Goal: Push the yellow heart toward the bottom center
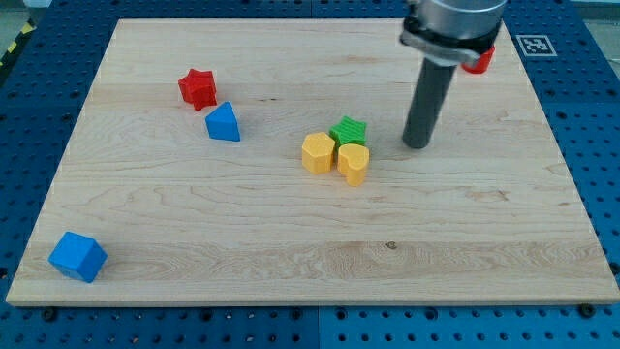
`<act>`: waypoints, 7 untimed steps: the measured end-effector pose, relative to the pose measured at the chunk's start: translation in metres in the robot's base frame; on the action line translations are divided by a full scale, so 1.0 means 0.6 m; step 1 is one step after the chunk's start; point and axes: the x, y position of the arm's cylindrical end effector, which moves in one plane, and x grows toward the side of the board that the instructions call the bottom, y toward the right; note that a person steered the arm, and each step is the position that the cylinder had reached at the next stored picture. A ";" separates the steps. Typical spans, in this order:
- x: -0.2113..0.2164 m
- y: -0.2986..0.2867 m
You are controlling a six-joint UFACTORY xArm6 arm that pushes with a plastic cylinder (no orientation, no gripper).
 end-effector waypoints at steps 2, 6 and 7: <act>0.055 -0.177; 0.065 -0.112; 0.085 -0.191</act>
